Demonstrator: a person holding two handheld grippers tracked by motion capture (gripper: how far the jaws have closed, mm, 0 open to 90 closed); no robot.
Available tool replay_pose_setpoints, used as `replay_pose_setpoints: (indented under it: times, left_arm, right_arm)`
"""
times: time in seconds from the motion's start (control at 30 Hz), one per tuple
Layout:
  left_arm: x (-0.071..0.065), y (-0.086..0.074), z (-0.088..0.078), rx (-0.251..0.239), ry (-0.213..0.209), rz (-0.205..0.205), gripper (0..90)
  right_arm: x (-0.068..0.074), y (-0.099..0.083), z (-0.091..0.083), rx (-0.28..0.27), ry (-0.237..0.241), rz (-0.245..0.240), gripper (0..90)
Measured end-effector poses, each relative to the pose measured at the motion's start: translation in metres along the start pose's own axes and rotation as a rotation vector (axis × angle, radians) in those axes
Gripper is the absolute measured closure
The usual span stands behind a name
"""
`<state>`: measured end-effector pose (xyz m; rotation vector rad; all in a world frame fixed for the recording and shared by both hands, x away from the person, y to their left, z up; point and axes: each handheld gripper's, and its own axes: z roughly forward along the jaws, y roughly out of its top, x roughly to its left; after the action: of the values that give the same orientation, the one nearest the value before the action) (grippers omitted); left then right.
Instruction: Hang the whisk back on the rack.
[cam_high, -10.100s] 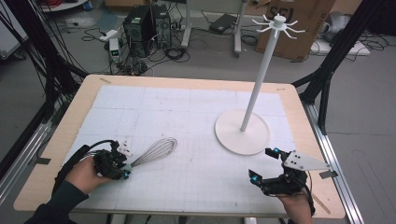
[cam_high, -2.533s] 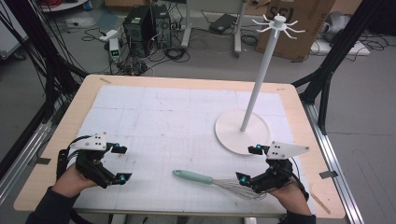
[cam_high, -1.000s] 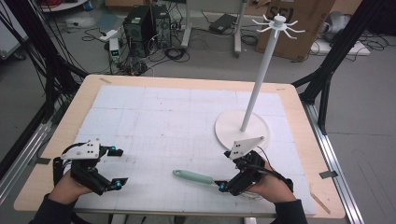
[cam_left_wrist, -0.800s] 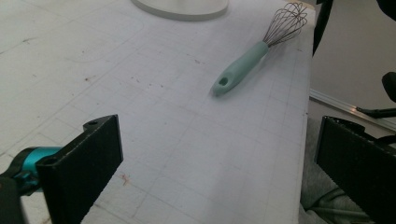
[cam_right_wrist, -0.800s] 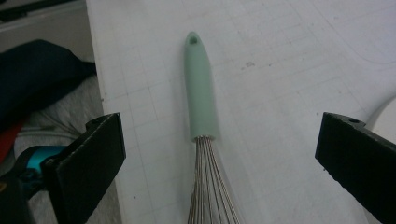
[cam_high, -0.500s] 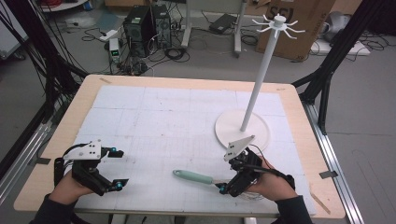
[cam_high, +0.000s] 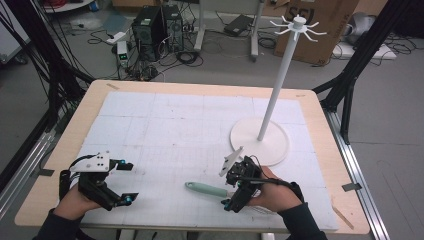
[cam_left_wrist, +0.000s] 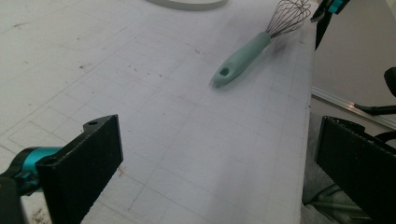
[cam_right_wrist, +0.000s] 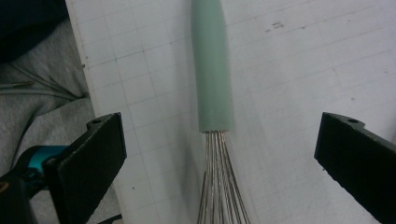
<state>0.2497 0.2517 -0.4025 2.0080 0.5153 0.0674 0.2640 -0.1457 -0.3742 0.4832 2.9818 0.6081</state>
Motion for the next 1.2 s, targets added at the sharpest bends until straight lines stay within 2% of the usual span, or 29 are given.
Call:
replay_pose_setpoints:
  times: [0.33,0.43,0.5,0.57,0.63,0.7,0.73,0.77,0.83,0.87,0.93,1.03,1.07,1.1,1.2]
  left_arm:
    - [-0.002,0.001,0.002,0.001,-0.003,0.006,1.7]
    - [-0.002,0.001,0.001,0.002,-0.004,0.008,1.7]
    - [-0.002,0.001,0.001,0.002,-0.005,0.008,1.7]
    - [-0.002,0.001,0.001,0.002,-0.005,0.009,1.7]
    - [-0.002,0.001,0.001,0.001,-0.007,0.008,1.7]
    - [-0.002,0.000,0.001,0.001,-0.008,0.006,1.7]
    - [-0.002,0.000,0.002,0.002,-0.009,0.007,1.7]
    - [-0.002,0.000,0.002,0.005,-0.009,0.011,1.7]
    - [-0.002,0.000,0.002,0.005,-0.008,0.010,1.7]
    - [-0.002,0.001,0.002,0.006,-0.009,0.011,1.7]
    - [-0.002,0.000,0.002,0.004,-0.011,0.003,1.7]
    - [-0.002,0.000,0.002,0.008,-0.015,0.007,1.7]
    - [-0.003,0.000,0.002,0.006,-0.016,0.003,1.7]
    - [-0.003,0.000,0.002,0.007,-0.016,0.003,1.8]
    - [-0.002,0.000,0.002,0.011,-0.019,0.007,1.8]
  right_arm:
    - [0.003,0.021,0.023,0.116,-0.001,-0.035,7.4]
    - [0.004,0.026,0.029,0.153,-0.007,-0.040,14.7]
    - [0.005,0.028,0.032,0.180,-0.013,-0.041,15.7]
    - [0.007,0.030,0.035,0.216,-0.004,-0.036,21.2]
    - [0.007,0.030,0.038,0.236,0.001,-0.059,26.3]
    - [0.007,0.031,0.040,0.259,0.008,-0.057,29.7]
    - [0.006,0.031,0.041,0.263,0.002,-0.061,31.4]
    - [0.006,0.031,0.042,0.267,0.002,-0.039,32.5]
    - [0.005,0.031,0.043,0.275,-0.004,-0.030,35.7]
    - [0.004,0.032,0.044,0.286,-0.002,-0.050,39.5]
    - [0.003,0.032,0.045,0.292,0.004,-0.039,43.2]
    - [0.003,0.033,0.049,0.309,0.009,-0.052,48.8]
    - [0.002,0.033,0.050,0.316,0.007,-0.073,50.4]
    - [0.003,0.034,0.051,0.322,0.010,-0.058,52.2]
    - [0.003,0.034,0.055,0.340,0.006,-0.075,58.6]
